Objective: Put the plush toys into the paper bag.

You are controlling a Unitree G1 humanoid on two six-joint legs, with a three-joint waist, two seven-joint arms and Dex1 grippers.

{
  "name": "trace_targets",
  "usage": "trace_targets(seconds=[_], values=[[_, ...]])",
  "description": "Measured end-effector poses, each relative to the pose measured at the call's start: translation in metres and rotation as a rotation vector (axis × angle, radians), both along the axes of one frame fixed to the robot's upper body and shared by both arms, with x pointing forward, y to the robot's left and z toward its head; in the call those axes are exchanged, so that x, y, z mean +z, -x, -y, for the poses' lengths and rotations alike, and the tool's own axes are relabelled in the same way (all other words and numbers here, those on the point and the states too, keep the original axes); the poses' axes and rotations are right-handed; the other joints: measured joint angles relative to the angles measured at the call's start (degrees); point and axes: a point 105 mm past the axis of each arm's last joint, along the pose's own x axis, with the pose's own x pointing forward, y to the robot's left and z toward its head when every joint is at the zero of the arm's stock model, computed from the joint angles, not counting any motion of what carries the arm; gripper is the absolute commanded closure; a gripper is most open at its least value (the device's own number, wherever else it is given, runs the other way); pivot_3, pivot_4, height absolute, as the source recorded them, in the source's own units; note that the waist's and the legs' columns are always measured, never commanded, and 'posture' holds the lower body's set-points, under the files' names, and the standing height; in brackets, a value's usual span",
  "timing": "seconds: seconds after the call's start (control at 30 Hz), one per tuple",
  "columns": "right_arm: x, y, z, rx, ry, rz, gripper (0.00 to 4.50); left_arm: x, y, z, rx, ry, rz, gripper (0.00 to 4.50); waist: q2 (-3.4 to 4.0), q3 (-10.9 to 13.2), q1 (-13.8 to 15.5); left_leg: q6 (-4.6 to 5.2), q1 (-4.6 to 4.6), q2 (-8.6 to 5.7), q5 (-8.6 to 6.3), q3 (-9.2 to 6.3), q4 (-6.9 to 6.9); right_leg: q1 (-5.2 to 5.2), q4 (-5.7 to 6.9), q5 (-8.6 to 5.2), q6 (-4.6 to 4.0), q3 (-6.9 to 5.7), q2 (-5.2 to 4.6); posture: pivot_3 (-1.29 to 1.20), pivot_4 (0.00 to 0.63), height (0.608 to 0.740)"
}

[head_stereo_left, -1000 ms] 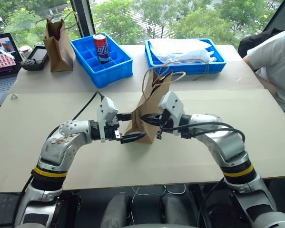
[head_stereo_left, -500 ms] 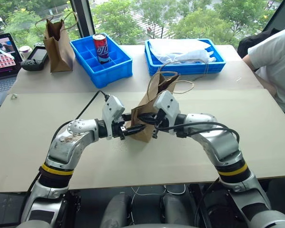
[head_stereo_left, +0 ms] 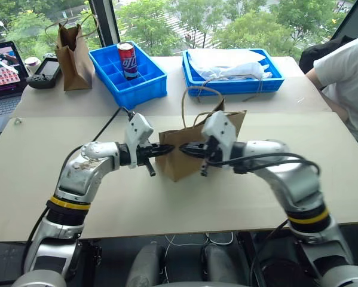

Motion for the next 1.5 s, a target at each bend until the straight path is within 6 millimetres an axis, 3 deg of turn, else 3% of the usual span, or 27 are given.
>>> trace_targets(seconds=[0.13, 0.23, 0.43, 0.53, 0.57, 0.67, 0.7, 0.87, 1.0, 1.13, 1.2, 1.27, 1.33, 1.37, 1.5], values=[[-0.01, 0.032, 0.028, 0.033, 0.076, -0.128, 4.5, 0.017, 0.002, -0.007, -0.147, -0.031, 0.074, 4.43, -0.01, 0.0, 0.1, 0.02, -0.05, 0.05, -0.06, -0.02, 0.0, 0.04, -0.14, 0.0, -0.02, -0.09, -0.04, 0.0, 0.15, 0.74], [-0.022, 0.049, 0.063, -0.014, 0.142, -0.263, 4.5, 0.029, 0.007, -0.019, -0.298, -0.086, 0.139, 4.43, 0.0, 0.0, 0.2, 0.09, -0.09, 0.0, -0.1, 0.02, 0.02, 0.04, -0.19, 0.0, -0.02, -0.11, -0.14, 0.0, 0.15, 0.74], [-0.034, 0.05, 0.118, -0.203, 0.193, -0.345, 4.5, 0.021, 0.005, -0.035, -0.472, -0.1, 0.15, 4.43, 0.0, 0.0, 0.1, 0.14, -0.07, 0.01, -0.11, 0.13, 0.13, 0.05, -0.15, 0.0, -0.02, -0.14, -0.22, 0.0, 0.15, 0.74], [-0.038, 0.047, 0.13, -0.24, 0.206, -0.349, 4.5, 0.012, -0.005, -0.043, -0.453, -0.114, 0.149, 4.43, -0.01, 0.0, 0.1, 0.17, -0.1, -0.02, -0.12, 0.14, 0.2, 0.05, -0.14, 0.0, 0.01, -0.13, -0.23, 0.0, 0.15, 0.74], [-0.038, 0.046, 0.133, -0.25, 0.211, -0.34, 4.5, 0.008, -0.01, -0.047, -0.44, -0.129, 0.147, 4.18, -0.03, 0.0, 0.1, 0.19, -0.12, -0.01, -0.13, 0.14, 0.22, 0.05, -0.15, 0.01, 0.02, -0.15, -0.23, 0.0, 0.15, 0.74], [-0.036, 0.043, 0.138, -0.259, 0.216, -0.325, 4.5, 0.004, -0.017, -0.053, -0.406, -0.129, 0.122, 3.58, -0.03, 0.0, 0.1, 0.22, -0.15, -0.01, -0.16, 0.14, 0.22, 0.03, -0.15, 0.02, 0.05, -0.15, -0.23, 0.0, 0.15, 0.74], [-0.035, 0.042, 0.139, -0.258, 0.217, -0.321, 4.5, 0.003, -0.018, -0.054, -0.398, -0.123, 0.117, 3.05, -0.03, 0.0, 0.1, 0.23, -0.18, -0.01, -0.16, 0.14, 0.23, 0.02, -0.15, 0.02, 0.06, -0.15, -0.23, 0.0, 0.15, 0.74], [-0.032, 0.041, 0.141, -0.246, 0.222, -0.314, 4.5, -0.002, -0.013, -0.065, -0.374, -0.119, 0.073, 1.42, -0.02, 0.0, -0.1, 0.27, -0.21, 0.02, -0.19, 0.14, 0.22, -0.01, -0.13, 0.02, 0.08, -0.15, -0.23, 0.0, 0.15, 0.74], [-0.031, 0.039, 0.142, -0.236, 0.208, -0.316, 4.5, -0.012, 0.012, -0.111, -0.266, -0.163, -0.067, 0.07, -0.02, 0.0, -1.1, 0.27, -0.2, 0.1, -0.2, 0.13, 0.16, -0.1, -0.1, 0.02, 0.07, -0.16, -0.22, 0.0, 0.15, 0.74], [-0.031, 0.034, 0.137, -0.224, 0.121, -0.3, 4.5, 0.016, 0.029, -0.155, -0.047, 0.005, -0.124, 0.03, -0.03, 0.0, -1.2, 0.26, -0.07, 0.19, -0.2, 0.09, 0.15, 0.02, -0.13, 0.01, 0.08, -0.22, -0.35, 0.0, 0.15, 0.74], [-0.035, 0.031, 0.135, -0.242, 0.07, -0.28, 4.5, 0.008, 0.043, -0.175, 0.094, 0.094, -0.155, 0.03, 0.05, 0.0, -1.3, 0.26, 0.08, 0.15, -0.22, 0.1, 0.03, 0.08, -0.12, -0.03, 0.15, -0.25, -0.63, 0.0, 0.15, 0.74], [-0.041, 0.028, 0.135, -0.273, 0.033, -0.266, 4.5, -0.016, 0.055, -0.183, 0.197, 0.106, -0.206, 0.03, 0.09, 0.0, -1.1, 0.25, 0.11, 0.08, -0.23, 0.1, -0.01, 0.07, -0.1, -0.03, 0.15, -0.51, -0.9, 0.0, 0.15, 0.74], [-0.044, 0.023, 0.134, -0.307, -0.001, -0.233, 4.5, -0.035, 0.063, -0.18, 0.25, 0.124, -0.243, 0.03, 0.07, 0.0, -0.9, 0.23, 0.06, 0.07, -0.24, 0.1, 0.01, 0.04, -0.1, -0.02, 0.13, -0.61, -0.95, 0.0, 0.15, 0.74], [-0.044, 0.016, 0.131, -0.349, -0.057, -0.18, 4.5, -0.056, 0.07, -0.168, 0.296, 0.121, -0.258, 0.03, 0.06, 0.0, -0.5, 0.04, 0.03, 0.06, -0.33, 0.08, 0.02, 0.04, -0.12, 0.0, 0.1, -0.66, -1.01, 0.0, 0.15, 0.74], [-0.046, 0.01, 0.133, -0.414, -0.106, -0.106, 3.51, -0.056, 0.063, -0.151, 0.399, 0.034, -0.09, 0.0, 0.06, 0.0, 0.9, -0.38, 0.09, 0.0, -0.47, 0.05, 0.02, -0.02, -0.17, 0.11, -0.05, -0.84, -1.4, 0.0, 0.15, 0.74]])
